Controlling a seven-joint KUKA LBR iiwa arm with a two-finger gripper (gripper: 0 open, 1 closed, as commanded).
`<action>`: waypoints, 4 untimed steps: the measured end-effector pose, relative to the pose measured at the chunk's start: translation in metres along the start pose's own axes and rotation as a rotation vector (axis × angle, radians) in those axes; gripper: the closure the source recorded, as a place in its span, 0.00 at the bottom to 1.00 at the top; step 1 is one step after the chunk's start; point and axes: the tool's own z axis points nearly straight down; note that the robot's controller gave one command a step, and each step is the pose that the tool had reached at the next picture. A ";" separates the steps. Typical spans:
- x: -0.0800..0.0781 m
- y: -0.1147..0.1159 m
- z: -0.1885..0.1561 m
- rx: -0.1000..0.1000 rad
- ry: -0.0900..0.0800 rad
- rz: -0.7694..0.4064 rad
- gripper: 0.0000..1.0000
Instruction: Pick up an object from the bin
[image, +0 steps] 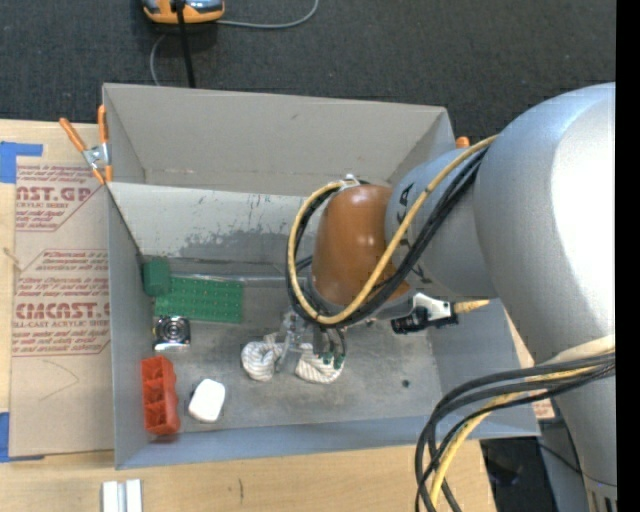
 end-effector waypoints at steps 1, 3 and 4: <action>0.000 0.000 0.000 0.000 0.000 0.000 1.00; 0.003 0.000 -0.086 -0.001 0.000 -0.019 1.00; 0.004 -0.001 -0.122 -0.001 0.003 -0.016 1.00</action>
Offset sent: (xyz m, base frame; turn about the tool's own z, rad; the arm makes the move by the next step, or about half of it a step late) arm -0.0033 -0.0001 0.0864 -0.0186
